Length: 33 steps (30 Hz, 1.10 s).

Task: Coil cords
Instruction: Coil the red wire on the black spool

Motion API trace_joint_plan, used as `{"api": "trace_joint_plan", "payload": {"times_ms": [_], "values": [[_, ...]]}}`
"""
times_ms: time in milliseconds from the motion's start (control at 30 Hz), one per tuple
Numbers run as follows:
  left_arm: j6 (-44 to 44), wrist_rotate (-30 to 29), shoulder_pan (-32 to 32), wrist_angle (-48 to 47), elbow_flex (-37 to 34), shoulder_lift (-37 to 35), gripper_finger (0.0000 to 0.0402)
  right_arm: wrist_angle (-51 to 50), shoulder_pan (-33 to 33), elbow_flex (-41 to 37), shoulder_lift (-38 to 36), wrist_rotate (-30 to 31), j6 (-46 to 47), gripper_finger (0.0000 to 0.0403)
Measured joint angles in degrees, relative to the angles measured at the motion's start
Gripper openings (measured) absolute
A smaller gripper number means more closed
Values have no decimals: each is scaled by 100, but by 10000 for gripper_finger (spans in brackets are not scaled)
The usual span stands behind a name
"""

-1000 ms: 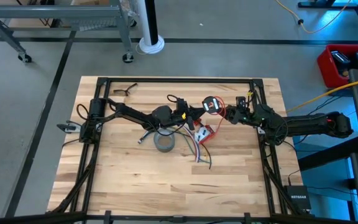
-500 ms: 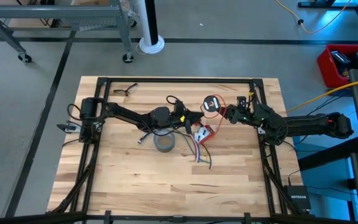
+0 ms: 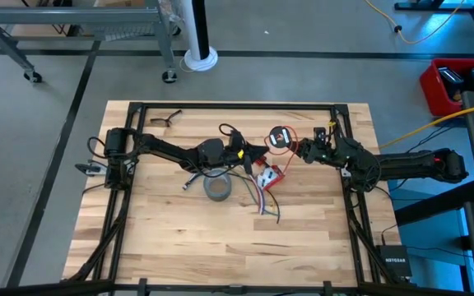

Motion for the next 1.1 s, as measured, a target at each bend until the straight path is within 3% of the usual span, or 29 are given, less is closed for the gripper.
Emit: {"api": "trace_joint_plan", "payload": {"times_ms": [267,600,833,1100], "values": [[-141,522,2,15,2,0,41,0,0,0,0,-13,13,3],[-261,559,-19,10,4,0,111,2,0,0,0,34,12,3],[99,428,-184,13,7,0,107,53,0,0,0,513,-48,3],[900,-64,-262,-386,138,2,96,285,0,4,26,610,246,3]]}}
